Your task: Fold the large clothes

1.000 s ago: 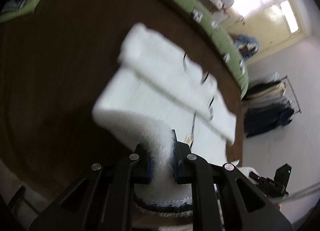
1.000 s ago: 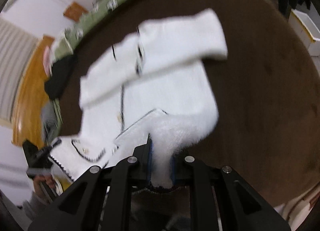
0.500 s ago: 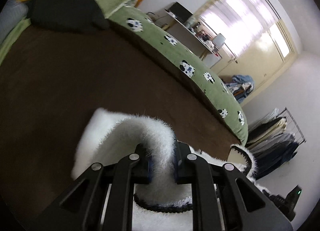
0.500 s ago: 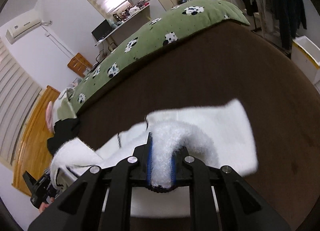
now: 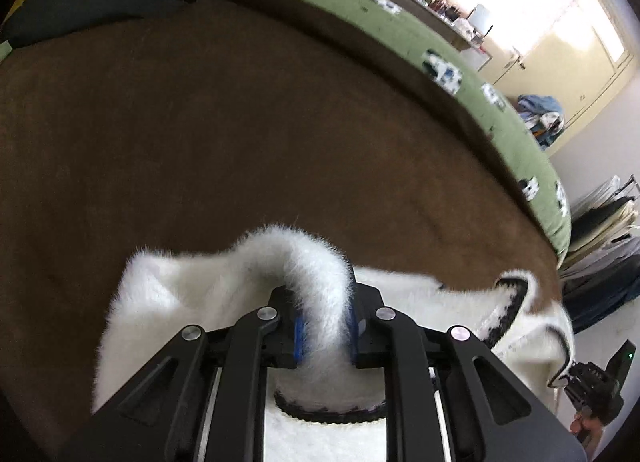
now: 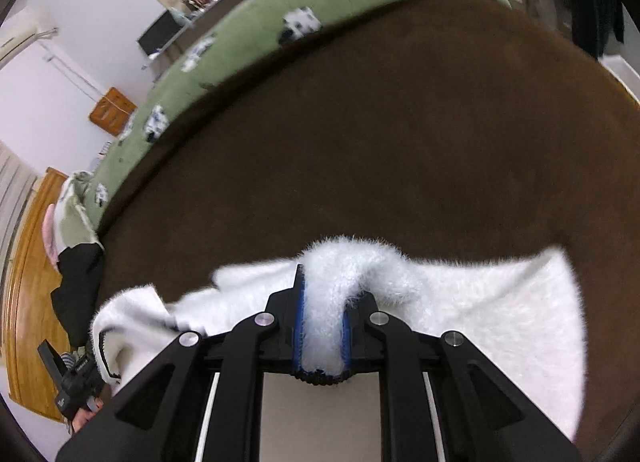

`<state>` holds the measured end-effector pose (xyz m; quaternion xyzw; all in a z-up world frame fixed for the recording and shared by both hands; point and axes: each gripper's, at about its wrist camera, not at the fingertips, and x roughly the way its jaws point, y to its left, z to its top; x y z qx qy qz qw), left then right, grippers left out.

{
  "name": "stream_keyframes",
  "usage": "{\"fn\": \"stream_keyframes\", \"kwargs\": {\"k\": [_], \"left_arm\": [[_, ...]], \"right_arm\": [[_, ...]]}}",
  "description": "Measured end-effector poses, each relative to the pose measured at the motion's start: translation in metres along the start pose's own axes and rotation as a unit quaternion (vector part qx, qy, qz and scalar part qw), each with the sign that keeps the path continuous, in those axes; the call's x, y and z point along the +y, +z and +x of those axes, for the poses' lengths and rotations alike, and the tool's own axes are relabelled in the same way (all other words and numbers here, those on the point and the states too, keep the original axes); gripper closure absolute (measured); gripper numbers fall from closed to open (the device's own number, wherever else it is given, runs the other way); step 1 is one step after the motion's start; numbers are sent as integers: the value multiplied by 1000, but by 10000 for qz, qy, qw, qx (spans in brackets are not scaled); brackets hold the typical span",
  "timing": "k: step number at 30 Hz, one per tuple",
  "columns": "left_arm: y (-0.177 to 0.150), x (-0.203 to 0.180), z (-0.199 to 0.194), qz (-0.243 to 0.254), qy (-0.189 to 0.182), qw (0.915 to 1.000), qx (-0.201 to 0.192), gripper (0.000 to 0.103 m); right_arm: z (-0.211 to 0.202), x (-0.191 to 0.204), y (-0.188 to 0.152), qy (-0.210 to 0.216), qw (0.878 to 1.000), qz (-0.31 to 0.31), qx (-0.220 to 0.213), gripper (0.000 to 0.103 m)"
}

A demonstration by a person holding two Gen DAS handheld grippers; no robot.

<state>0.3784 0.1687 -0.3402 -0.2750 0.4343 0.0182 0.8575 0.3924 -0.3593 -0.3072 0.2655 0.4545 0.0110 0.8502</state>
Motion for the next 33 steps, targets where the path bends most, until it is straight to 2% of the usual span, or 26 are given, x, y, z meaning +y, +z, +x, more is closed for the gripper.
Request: {"fn": "stream_keyframes", "kwargs": {"k": [4,15,16,18,20,21,22,23,24,26,30,33], "left_arm": [[-7,4,6,-24,-9,10000,-50,82],[-7,5,8,54,-27,10000,-17,81],[-6,4,9,49,-36,10000,37,76],[-3,2,8,23,-94,9998,149,58],[1,-5,3,71,-16,9999,87,23],[5,-11,-3,129,18,9999,8,17],[8,-14,-7,159,107,9998,-57,6],[11,-17,-13,192,167,9996,-135,7],[16,-20,-19,206,74,9997,-120,7],[22,-24,-25,197,10,9998,-27,7],[21,-39,-23,416,382,9977,366,7],[8,-52,-13,836,718,9927,482,7]], "right_arm": [[9,-9,-10,-20,10000,45,15,88],[11,-2,-9,-137,9998,-118,49,86],[11,0,-8,-154,9998,-126,54,84],[9,4,-6,-156,9997,-155,85,74],[2,12,-3,-192,9995,-241,-22,46],[-3,16,-1,-307,9989,-317,-134,35],[-10,21,1,-414,9979,-418,-276,16],[-17,27,3,-447,9966,-553,-404,15],[-24,35,7,-455,9954,-718,-444,15],[-28,49,12,-533,9929,-1011,-314,15],[-13,76,3,-913,9794,-1796,124,14],[10,85,-15,-983,9694,-2190,519,14]]}}
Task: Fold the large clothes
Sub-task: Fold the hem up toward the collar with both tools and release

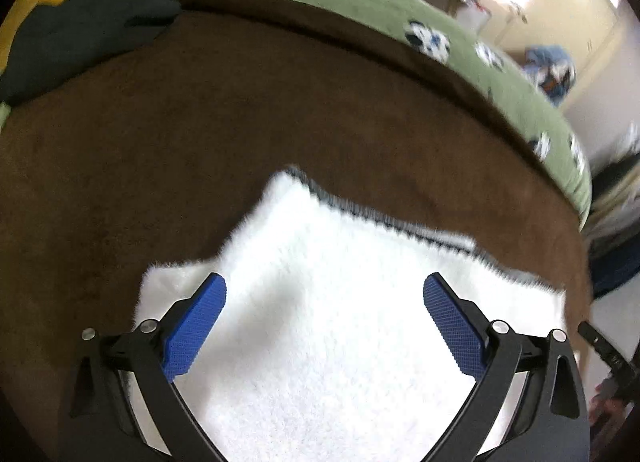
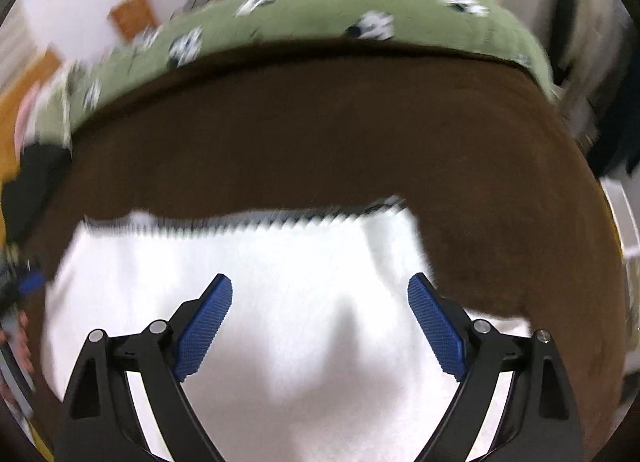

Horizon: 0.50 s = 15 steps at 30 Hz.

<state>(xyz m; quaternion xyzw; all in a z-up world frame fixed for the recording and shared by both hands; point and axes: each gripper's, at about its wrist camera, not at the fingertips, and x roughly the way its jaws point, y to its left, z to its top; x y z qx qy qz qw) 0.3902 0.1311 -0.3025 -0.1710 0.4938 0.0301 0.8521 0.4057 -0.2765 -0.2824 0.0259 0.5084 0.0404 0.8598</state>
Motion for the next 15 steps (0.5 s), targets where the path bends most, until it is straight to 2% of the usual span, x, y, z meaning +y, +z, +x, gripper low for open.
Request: {"fn": "stream_keyframes", "kwargs": {"k": [5,8,10,15], "left_arm": [[-30,-25,34,966,618,9930,294,7],[-48,-33,48,1549,1036,9824,134,6],[-52,-31,53,1624,1049,9811,15,5],[-52,-16,63,1368,763,9877,-23,5]], "right_arm": [[37,13,-23,-309,9987,-109,395,14],[53,16,-31,-488,9980,-84,385,11],[62,17,-33,-606,9975,-76,363,6],[79,14,-35,-557,9979,-4,326,5]]}}
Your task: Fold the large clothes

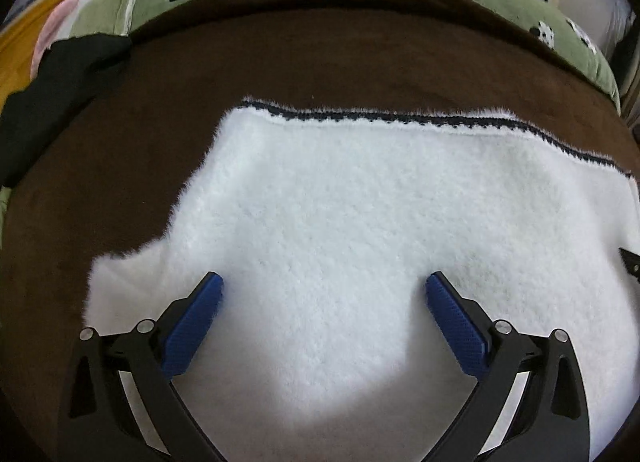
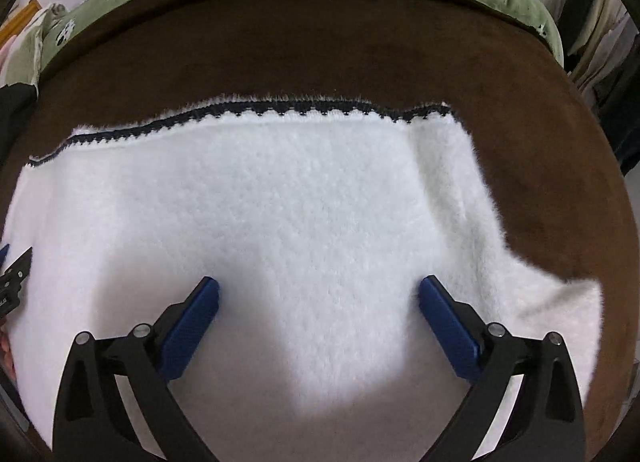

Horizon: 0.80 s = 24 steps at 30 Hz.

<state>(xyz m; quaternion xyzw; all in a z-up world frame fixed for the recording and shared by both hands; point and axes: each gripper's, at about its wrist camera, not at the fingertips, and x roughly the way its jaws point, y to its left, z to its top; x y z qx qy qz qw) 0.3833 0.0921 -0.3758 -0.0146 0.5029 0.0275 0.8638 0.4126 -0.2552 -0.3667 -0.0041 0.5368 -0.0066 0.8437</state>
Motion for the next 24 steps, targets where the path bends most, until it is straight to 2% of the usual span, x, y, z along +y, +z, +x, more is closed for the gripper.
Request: {"fn": "stream_keyframes", "kwargs": {"k": [5,16,19,24], "left_arm": [[0,-3,3,-5,5,9999,-113,5],[-1,-4,1,-24,-7,9999,-113,5],[-1,-2,-1,-72,-108,9999,-35,5],[14,-5,-14,44,-56,9992,403,8]], "right_arm": [[2,-2,-6,38,9997,11,-226,5],[-2,2,-7,32,9996,17,-273,4],[-2,2,-9,49,9997,32,-236,4],[-20,-15,2,173,9992,325,-181,7]]}}
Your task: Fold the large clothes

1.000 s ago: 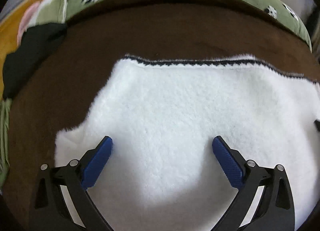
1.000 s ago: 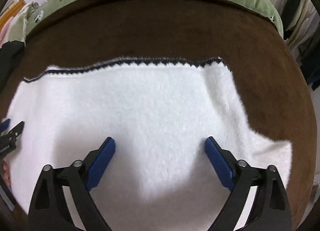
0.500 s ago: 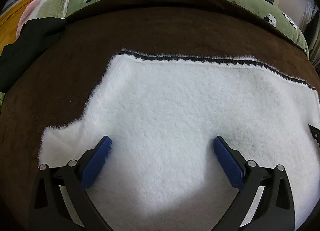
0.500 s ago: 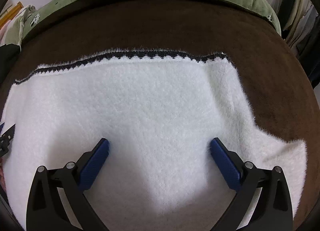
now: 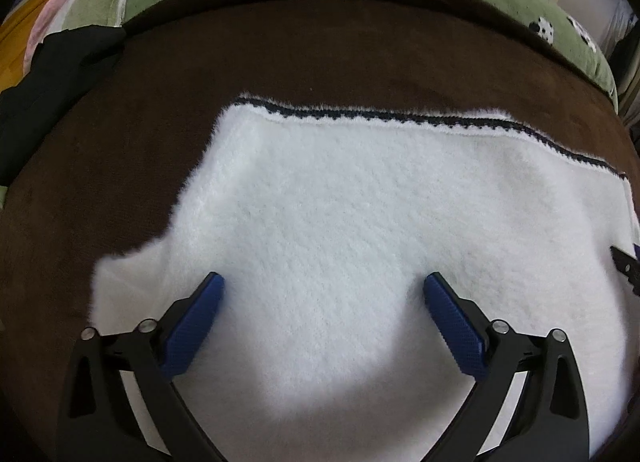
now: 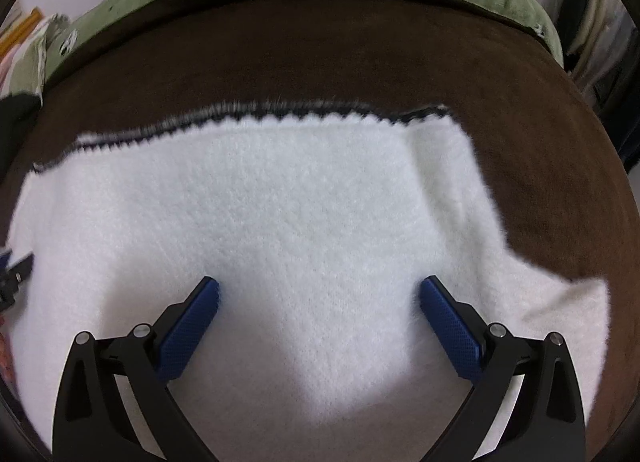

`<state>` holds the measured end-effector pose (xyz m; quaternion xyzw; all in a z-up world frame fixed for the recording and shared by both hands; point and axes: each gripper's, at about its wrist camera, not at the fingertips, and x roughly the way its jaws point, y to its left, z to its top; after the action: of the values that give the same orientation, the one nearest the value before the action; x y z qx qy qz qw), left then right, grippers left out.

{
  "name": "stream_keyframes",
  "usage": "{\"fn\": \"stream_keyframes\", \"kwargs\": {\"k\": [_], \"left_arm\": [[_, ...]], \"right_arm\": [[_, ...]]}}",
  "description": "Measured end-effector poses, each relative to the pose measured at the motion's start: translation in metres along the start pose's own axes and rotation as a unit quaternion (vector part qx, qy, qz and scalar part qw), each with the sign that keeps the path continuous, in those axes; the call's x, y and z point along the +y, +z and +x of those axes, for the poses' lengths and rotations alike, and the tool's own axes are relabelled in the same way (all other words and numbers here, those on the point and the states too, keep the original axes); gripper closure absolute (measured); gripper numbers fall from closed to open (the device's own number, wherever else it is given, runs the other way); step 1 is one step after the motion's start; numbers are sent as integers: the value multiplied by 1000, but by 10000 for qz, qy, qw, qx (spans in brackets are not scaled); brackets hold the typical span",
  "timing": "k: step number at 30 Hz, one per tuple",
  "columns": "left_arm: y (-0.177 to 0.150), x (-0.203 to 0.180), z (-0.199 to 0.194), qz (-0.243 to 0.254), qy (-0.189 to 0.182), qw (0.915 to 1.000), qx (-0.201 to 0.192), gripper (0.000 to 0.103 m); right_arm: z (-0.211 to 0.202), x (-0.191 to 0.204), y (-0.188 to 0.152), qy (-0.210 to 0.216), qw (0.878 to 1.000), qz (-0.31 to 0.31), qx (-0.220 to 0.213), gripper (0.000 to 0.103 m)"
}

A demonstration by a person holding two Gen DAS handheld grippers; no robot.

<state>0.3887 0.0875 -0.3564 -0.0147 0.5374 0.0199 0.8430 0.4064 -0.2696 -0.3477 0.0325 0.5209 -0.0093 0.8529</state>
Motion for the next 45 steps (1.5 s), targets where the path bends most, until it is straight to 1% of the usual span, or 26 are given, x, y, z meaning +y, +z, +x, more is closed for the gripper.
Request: {"fn": "stream_keyframes", "kwargs": {"k": [1,3,5,8,10,14,16,19,21,23,26,29,31,32,34,36,38,40,41,42,45], "left_arm": [[1,0,-7,-29,-13,10000,-6,8],[2,-4,-27,-130,-102,9998,-80,8],[1,-11,-43,-166,-170,9997,-71,7],[-6,-36,-66,-21,-351,9993,-155,7],[-12,-52,-73,156,-388,9989,-189,7],[-26,-78,-65,343,-449,9984,-38,7],[-33,-86,-58,373,-464,9982,52,7],[-44,-97,-50,458,-419,9980,91,7],[-51,-100,-40,495,-344,9981,136,7],[-56,-100,-34,460,-330,9983,101,6],[-62,-97,-27,396,-405,9984,-1,5],[-63,-98,-26,435,-383,9983,-51,5],[-64,-97,-26,438,-391,9983,-62,5],[-63,-97,-26,438,-395,9982,-63,5],[-64,-98,-26,446,-395,9982,-70,5],[-65,-99,-26,458,-384,9982,-82,5],[-67,-100,-27,458,-374,9982,-98,5],[-67,-100,-27,455,-364,9982,-113,5],[-67,-100,-27,451,-359,9983,-114,5],[-67,-100,-27,444,-351,9983,-115,5],[-68,-102,-28,419,-331,9985,-121,5]], "right_arm": [[-13,-5,0,104,9998,147,-125,9],[-39,-17,-2,234,9983,399,-342,10],[-61,-29,-7,354,9963,631,-465,10],[-93,-54,-23,402,9923,1034,-556,10],[-107,-71,-33,448,9891,1276,-576,10],[-130,-106,-65,514,9805,1805,-584,10],[-131,-120,-83,485,9787,1927,-514,10],[-131,-130,-108,477,9761,2085,-390,10],[-129,-139,-127,566,9718,2266,-314,10],[-125,-146,-141,709,9661,2470,-249,10],[-115,-156,-163,960,9524,2885,-209,10],[-107,-159,-172,1183,9399,3193,-242,10],[-102,-160,-177,1376,9298,3400,-324,10],[-98,-160,-179,1488,9227,3538,-366,10],[-94,-162,-179,1617,9130,3719,-450,10],[-91,-163,-178,1705,9075,3803,-524,10],[-88,-162,-177,1794,9049,3815,-582,10],[-90,-164,-174,1890,8984,3889,-770,13],[-91,-166,-172,2021,8916,3961,-851,17],[-91,-168,-172,2153,8848,4037,-881,18],[-83,-176,-173,2590,8576,4361,-856,26]]}}
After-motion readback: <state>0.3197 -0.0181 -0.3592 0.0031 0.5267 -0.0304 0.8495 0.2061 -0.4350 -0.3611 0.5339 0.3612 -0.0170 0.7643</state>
